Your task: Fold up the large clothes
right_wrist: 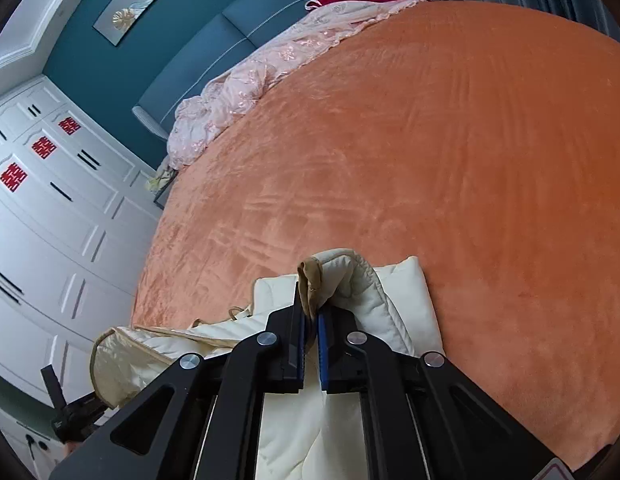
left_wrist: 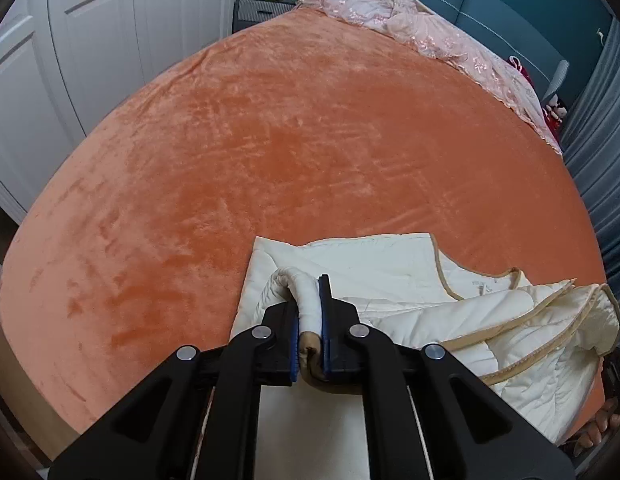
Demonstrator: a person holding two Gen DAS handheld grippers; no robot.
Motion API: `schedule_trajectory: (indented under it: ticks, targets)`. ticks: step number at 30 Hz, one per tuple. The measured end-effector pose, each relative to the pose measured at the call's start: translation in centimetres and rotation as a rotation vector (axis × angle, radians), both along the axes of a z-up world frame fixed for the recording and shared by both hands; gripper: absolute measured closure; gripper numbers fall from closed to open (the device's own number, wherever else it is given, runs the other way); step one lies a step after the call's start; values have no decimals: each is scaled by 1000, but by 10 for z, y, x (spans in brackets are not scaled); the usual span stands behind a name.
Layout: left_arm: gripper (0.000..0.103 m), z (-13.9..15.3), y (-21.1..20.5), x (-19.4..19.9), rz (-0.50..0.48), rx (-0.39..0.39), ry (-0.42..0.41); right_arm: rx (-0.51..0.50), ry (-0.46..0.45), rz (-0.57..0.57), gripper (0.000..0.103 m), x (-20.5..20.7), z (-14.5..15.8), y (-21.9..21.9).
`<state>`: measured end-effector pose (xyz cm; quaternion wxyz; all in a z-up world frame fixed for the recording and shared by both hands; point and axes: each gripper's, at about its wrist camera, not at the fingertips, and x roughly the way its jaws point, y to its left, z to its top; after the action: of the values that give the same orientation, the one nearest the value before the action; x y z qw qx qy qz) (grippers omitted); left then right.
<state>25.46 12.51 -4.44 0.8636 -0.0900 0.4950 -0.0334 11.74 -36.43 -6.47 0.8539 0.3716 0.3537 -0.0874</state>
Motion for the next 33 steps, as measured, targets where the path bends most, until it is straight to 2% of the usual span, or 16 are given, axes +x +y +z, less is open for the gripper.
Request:
schedule_trajectory:
  ticks: [4,9,10,13,15,17,18,19,21,22,23,25,27,31,32,33]
  targets:
    - [94,-31,-8,16,-3,44,28,-4,31,-15,95,10,-22,-1]
    - [92,-41,-11,16,-1,37,11,91,-28,-66,86,-1,-27,-12]
    - [92,-40,-8,16,-5,19,7,110,-66,-84,80,-8,-22,-16]
    - [87,-24,9,9,-11,-84,-11,97,-171,-136,53,-31,1,-22]
    - [80,-11,21,3,-14,-170,-36,61,-187,-117,53,-38,15,-20]
    - [74,5,29,-4,-7,-224,-86,-29,-144,-63,52,-37,25,-11]
    - [67,15,31,-8,10,-204,-125,-81,-114,-34,52,-35,30,-5]
    - [54,30,32,-16,51,-134,-210,-140,-84,-3,52,-32,34,1]
    - [39,58,29,-25,95,1,-342,-243,-39,50,52,-26,35,17]
    - [38,67,25,-24,81,44,-361,-274,-14,71,52,-20,33,21]
    - [38,70,19,-20,58,70,-344,-293,8,85,52,-14,30,25]
    - [38,63,8,-5,-2,81,-255,-307,51,89,52,-5,22,26]
    - [38,41,-4,11,-55,55,-144,-312,101,67,51,7,10,24]
    - [38,-10,-11,38,-72,28,24,-285,156,41,52,25,-10,16]
    - [38,-22,-10,41,-67,8,56,-277,151,48,63,26,-12,15]
    - [43,-32,-9,44,-60,-13,81,-272,149,67,74,29,-12,15]
